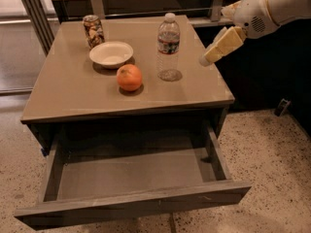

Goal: Place water bottle into top drawer

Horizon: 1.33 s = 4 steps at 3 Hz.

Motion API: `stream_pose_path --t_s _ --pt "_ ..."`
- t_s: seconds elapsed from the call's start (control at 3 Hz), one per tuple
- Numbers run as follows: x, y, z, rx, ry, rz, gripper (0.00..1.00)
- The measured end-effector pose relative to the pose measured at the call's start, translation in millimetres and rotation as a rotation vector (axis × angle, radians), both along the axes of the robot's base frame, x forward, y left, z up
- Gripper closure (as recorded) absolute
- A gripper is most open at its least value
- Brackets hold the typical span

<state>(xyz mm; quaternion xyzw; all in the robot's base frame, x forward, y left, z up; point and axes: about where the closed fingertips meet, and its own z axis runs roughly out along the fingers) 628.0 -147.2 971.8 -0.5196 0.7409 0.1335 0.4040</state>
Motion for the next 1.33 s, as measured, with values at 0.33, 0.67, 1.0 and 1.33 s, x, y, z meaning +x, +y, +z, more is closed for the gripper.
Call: stream_pose_path --t_s 0.33,0.67,1.0,1.33 --pt "9.2 12.1 7.7 0.120 -0.024 0.002 0.00" --pt "22.2 27.9 12.1 0.201 -0.051 0.012 0.00" --pt "34.3 41.0 11.0 0.224 -0.072 0.025 0.00" --pt "45.4 50.3 3.3 0.190 -0.077 0.032 0.00"
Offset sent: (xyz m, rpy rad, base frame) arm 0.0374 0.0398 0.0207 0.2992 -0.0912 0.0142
